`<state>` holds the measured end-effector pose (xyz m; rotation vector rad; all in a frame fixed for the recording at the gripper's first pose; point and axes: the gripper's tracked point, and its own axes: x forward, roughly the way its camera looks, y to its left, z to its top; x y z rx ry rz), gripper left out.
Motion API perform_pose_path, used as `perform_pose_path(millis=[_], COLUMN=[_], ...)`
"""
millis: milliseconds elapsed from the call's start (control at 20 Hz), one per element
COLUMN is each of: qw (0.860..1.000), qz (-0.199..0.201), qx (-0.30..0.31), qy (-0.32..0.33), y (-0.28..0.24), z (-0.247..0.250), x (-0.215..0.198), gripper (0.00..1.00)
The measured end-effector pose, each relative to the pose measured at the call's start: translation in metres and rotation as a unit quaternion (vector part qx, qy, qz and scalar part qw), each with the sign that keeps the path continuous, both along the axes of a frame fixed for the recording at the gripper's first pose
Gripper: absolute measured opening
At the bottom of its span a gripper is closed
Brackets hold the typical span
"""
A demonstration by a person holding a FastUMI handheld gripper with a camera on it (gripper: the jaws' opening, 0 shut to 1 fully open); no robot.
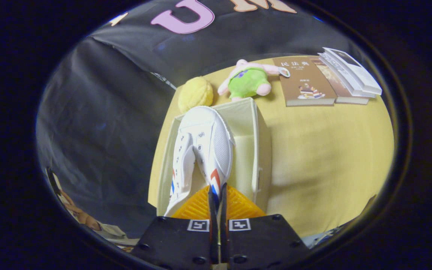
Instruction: Open the storage box then place both shoes into the box .Put the left shoe in first, then the right shoe, with the right side of both shoes facing outward in a uniform manner.
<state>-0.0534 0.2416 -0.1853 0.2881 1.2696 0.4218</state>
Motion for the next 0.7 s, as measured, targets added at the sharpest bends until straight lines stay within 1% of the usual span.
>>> perform_pose_path(millis=[150, 250, 300, 500, 700], qw=[0.999, 0.997, 0.995, 0.980, 0.966], qz=[-0.015, -0.018, -0.017, -0.024, -0.034], qx=[0.022, 0.028, 0.028, 0.015, -0.004], qy=[-0.036, -0.074, -0.097, -0.196, -0.257], y=[0.001, -0.010, -0.013, -0.047, -0.088], z=[0.018, 0.044, 0.048, 0.084, 0.109], x=[0.014, 0.023, 0.027, 0.038, 0.038], gripper=[0.44, 0.61, 0.69, 1.00, 1.00])
